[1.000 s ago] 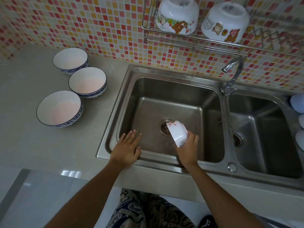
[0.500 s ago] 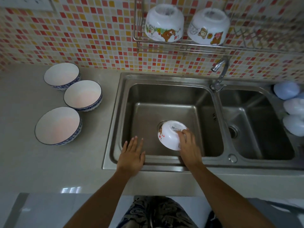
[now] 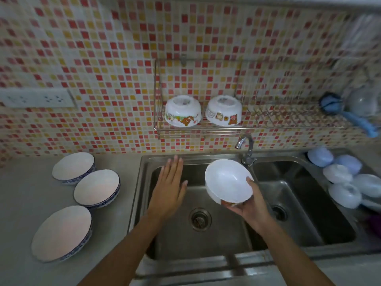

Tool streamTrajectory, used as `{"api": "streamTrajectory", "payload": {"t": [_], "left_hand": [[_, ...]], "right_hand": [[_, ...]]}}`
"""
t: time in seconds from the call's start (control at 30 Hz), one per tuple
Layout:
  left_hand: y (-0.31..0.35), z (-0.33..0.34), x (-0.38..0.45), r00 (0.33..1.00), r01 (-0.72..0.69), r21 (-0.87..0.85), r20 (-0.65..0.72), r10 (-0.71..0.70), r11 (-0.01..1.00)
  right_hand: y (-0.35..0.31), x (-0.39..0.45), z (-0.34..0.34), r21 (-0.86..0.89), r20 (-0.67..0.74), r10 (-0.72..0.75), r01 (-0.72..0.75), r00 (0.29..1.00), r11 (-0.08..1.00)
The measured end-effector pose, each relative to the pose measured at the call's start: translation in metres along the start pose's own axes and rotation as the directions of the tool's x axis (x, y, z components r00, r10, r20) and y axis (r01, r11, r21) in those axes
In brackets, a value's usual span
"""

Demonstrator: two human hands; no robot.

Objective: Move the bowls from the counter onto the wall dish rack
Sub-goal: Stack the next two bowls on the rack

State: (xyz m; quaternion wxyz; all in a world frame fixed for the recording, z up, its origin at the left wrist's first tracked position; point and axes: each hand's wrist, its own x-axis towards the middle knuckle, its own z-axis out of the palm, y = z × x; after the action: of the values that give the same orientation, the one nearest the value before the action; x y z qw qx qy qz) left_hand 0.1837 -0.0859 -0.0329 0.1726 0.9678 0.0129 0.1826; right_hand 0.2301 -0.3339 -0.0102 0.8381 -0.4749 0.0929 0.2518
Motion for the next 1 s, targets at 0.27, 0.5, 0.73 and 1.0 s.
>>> {"api": "streamTrajectory", "payload": {"t": [0.27,0.5,0.73,1.0], "left_hand": [[0.046,-0.046,0.123,0.984,-0.122,0.177,-0.105,0.142,0.977],[0.045,-0.018,0.142,0.990,-0.130,0.331,-0.008,0.141,0.935],[0.047,-0.015,0.144,0.990,-0.114,0.276,-0.049,0.133,0.954],[0.049,-0.017,0.144,0.990,-0.109,0.264,-0.055,0.128,0.958]], "right_hand": [[-0.086,0.022,0.028,0.140,0.015,-0.183,0.179,0.983,0.974],[-0.127,0.036,0.033,0.173,-0.055,-0.250,0.256,0.967,0.951],[-0.155,0.035,0.040,0.086,-0.078,-0.262,0.268,0.962,0.960],[-0.191,0.049,0.074,-0.247,-0.188,-0.507,0.459,0.842,0.854]]}}
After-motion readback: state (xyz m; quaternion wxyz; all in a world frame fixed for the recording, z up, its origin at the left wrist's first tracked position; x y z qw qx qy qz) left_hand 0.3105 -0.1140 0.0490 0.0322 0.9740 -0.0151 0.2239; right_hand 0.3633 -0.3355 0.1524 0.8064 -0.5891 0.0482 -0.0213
